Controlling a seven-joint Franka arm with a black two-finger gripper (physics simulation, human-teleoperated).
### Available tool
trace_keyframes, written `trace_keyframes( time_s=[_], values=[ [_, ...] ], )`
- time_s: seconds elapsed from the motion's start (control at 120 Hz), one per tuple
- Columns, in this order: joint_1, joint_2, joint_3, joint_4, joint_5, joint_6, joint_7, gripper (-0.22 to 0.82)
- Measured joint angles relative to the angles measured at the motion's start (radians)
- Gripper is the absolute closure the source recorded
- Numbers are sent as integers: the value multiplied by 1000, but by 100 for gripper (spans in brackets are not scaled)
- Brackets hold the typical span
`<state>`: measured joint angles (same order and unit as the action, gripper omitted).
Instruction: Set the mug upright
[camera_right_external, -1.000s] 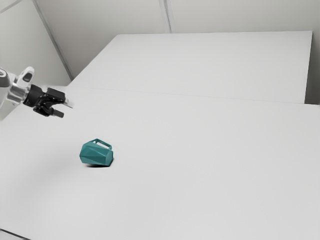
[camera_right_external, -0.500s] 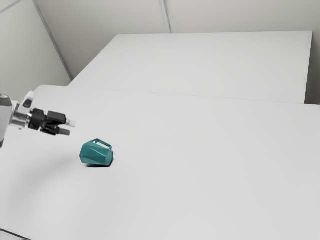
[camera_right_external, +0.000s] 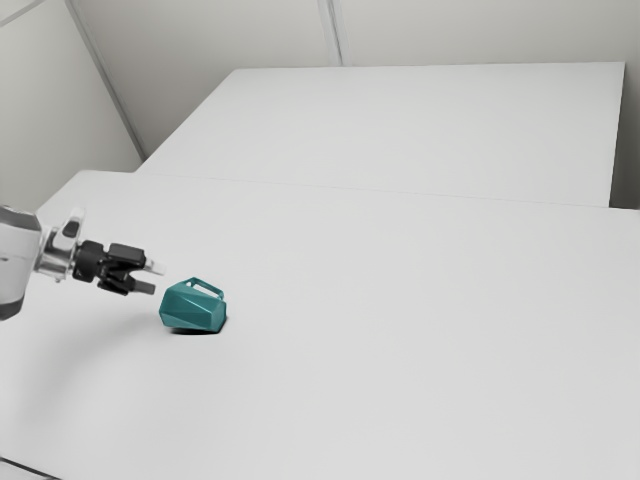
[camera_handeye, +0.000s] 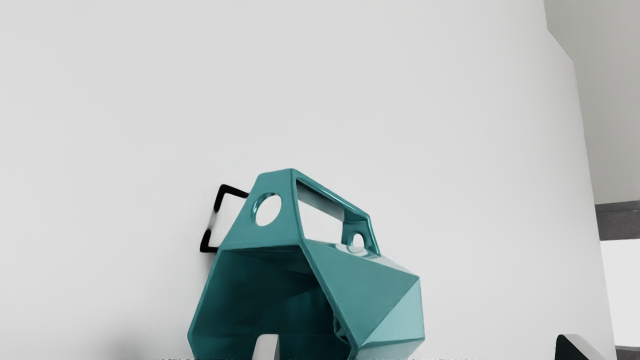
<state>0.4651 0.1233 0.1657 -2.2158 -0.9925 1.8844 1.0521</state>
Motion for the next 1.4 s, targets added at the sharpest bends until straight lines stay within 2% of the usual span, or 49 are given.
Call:
trace_keyframes(
  time_s=[0.633,1.208,1.4],
  values=[
    [0,61,-3,2,-33,-4,-34,0],
    [-19,76,-54,3,-63,8,-45,0],
    [-20,88,-60,3,-73,12,-47,7]
  ],
)
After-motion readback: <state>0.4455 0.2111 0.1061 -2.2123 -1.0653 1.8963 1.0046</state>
